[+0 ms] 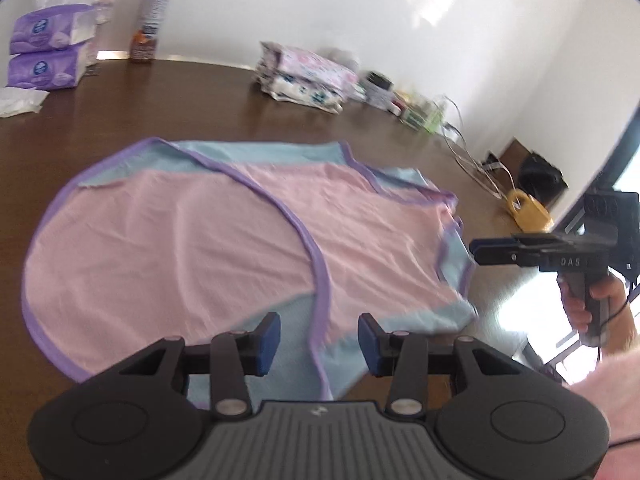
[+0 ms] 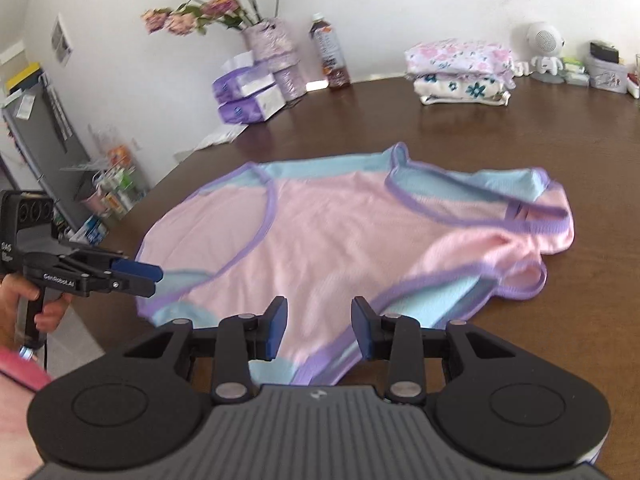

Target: Fold clothes

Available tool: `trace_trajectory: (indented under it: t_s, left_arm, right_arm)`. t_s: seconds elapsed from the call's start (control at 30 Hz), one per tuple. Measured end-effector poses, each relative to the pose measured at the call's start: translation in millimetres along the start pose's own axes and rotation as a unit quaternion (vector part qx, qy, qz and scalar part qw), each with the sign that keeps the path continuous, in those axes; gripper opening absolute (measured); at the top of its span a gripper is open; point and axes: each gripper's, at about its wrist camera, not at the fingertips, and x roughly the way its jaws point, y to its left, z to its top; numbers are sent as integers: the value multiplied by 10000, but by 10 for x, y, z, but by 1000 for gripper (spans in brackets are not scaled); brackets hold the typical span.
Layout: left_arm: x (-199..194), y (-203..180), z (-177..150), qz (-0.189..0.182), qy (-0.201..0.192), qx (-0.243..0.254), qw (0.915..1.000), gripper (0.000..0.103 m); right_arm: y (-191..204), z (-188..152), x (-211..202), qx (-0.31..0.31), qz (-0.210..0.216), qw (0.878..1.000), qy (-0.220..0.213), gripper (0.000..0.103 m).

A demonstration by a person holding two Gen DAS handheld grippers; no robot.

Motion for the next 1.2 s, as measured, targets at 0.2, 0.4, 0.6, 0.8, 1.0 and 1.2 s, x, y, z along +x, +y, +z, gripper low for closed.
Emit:
trace_trajectory:
  t_s: [0.2,0.4,0.6,0.8,1.0,1.2]
  left_arm:
    - [-27,-140,-187,333,68,320,9989,39]
    - [26,-211,-239,746,6,576,9955,22]
    - [26,-183,-232,820,93,703,9941,2]
    - [-33,-124,-132,791,220,674,9943,1]
    - [-31,-84,-86,952,283,584,9933,2]
    - [11,-80,-58,982,320,465,9936,12]
  right_arm:
    - [205,-333,45,-291,-113,9992,235,35]
    - [270,-436,106,-375,-323,9987,124,9]
    - [255,-395,-15,-239,-487,9984,-170,5]
    - [194,-346,10,126,-523,9974,-473,5]
    - [123,-339,145,520,-637,9945,-647,5]
    - [171,-383,147,720,-785,9895,-976,21]
